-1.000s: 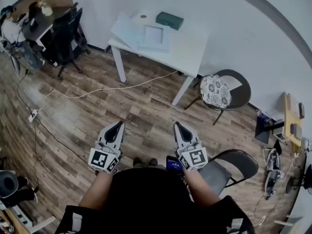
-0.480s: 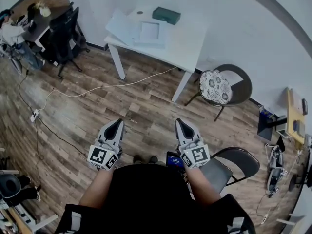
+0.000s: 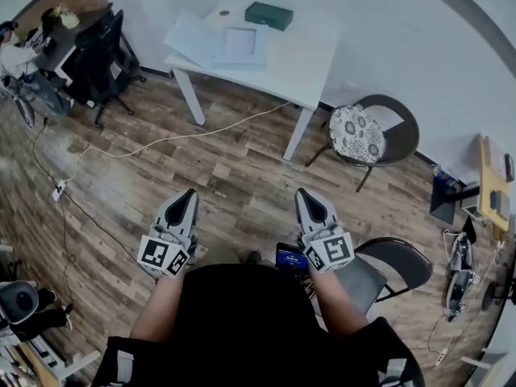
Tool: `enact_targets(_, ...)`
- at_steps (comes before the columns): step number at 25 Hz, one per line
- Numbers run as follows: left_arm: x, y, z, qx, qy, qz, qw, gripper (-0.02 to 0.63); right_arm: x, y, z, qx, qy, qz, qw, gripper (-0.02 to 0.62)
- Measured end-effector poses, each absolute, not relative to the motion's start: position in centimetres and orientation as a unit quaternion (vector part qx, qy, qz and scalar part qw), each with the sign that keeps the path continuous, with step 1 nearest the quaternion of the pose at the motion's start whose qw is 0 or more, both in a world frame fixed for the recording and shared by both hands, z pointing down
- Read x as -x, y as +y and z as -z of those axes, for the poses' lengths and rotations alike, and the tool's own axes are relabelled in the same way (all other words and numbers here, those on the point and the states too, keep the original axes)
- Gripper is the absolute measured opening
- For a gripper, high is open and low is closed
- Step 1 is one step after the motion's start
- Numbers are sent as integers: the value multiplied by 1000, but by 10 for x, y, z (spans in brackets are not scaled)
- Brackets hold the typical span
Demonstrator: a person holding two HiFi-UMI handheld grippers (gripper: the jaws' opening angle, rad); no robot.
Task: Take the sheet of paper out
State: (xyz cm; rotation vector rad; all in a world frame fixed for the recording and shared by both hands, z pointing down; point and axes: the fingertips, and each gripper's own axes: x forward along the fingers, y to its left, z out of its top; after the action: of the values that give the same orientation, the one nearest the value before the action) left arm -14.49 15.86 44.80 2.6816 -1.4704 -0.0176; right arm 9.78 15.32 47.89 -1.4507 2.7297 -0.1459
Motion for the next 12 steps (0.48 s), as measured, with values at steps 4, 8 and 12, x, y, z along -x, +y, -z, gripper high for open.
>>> enact_targets(4,143,160,-454,-876,-481,3,45,5,-109,155,-485,477,877,51,22,11)
enact_targets(8,140,147,-456,-876,-479,2,53,5,-110,144,-489,477,877,59,24,11)
enact_targets(12,135,127,-465,-879,-472,-1,61,5,-111,127,-496,477,876,66,23,11)
